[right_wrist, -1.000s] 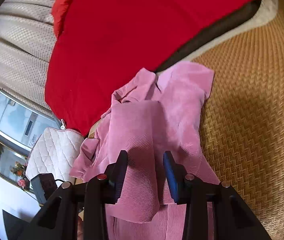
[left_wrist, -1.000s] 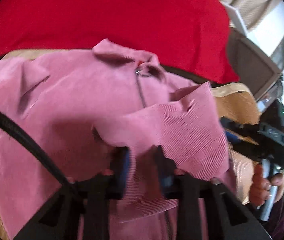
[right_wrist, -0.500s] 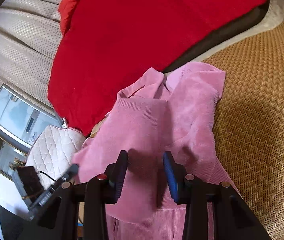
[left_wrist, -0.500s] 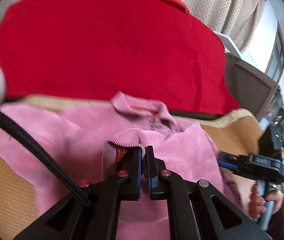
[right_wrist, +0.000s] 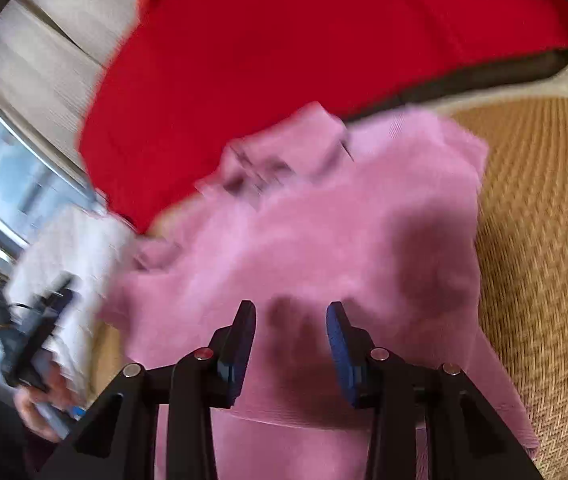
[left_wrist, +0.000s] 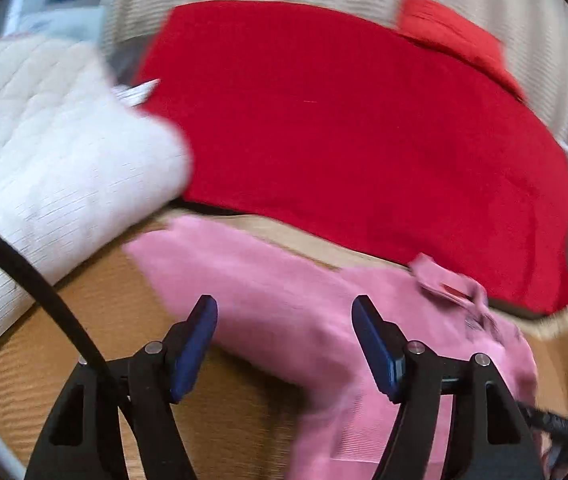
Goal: Fold large clothes
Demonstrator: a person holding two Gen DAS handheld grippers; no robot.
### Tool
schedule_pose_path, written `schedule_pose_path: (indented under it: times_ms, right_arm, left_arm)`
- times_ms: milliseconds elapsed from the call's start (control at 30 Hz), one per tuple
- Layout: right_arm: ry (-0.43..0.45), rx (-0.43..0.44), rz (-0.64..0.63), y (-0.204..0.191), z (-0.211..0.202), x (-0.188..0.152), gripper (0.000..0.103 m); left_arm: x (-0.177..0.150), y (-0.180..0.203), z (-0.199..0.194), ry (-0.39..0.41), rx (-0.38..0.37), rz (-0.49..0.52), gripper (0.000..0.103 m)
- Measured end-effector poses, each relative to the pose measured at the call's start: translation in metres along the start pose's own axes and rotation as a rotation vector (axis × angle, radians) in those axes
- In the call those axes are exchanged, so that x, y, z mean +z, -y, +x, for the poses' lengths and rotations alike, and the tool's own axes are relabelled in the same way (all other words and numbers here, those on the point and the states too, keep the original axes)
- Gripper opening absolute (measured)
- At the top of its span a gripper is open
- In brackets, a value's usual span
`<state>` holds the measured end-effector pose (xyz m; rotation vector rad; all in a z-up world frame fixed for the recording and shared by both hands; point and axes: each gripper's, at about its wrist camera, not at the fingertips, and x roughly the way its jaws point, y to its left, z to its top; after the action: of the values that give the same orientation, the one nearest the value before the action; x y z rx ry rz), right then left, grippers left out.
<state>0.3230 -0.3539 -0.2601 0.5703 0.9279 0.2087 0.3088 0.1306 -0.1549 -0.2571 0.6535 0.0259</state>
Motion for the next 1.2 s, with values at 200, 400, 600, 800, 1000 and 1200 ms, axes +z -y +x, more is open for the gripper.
schedule_pose_path:
  times_ms: [200, 400, 600, 800, 1000, 1200]
  right_arm:
    - [0.037, 0.06, -0.019, -0.009, -0.022, -0.001, 0.057]
    - [0.113, 0.038, -0.085, -0.023, -0.037, -0.001, 0.076]
    - [0.095, 0.034, -0.115, -0.028, -0.031, -0.003, 0.076]
    - [0.11, 0.03, -0.146, -0.032, -0.028, -0.003, 0.076]
    - [0.122, 0.026, -0.162, -0.033, -0.023, -0.002, 0.076]
    - [0.166, -0.001, -0.181, -0.034, -0.026, -0.002, 0.073]
  left_arm:
    - [0.006, -0.054, 0.018, -0.061, 0.109, -0.18, 0.077]
    - [-0.004, -0.077, 0.052, -0.205, -0.048, -0.424, 0.08]
    - [-0.012, -0.064, 0.095, -0.314, -0.148, -0.515, 0.08]
    - [0.003, -0.074, 0.129, -0.27, -0.221, -0.631, 0.079]
    - [0.022, -0.087, 0.155, -0.214, -0.226, -0.648, 0.027]
    - [0.051, -0.058, 0.136, -0.082, -0.226, -0.45, 0.004]
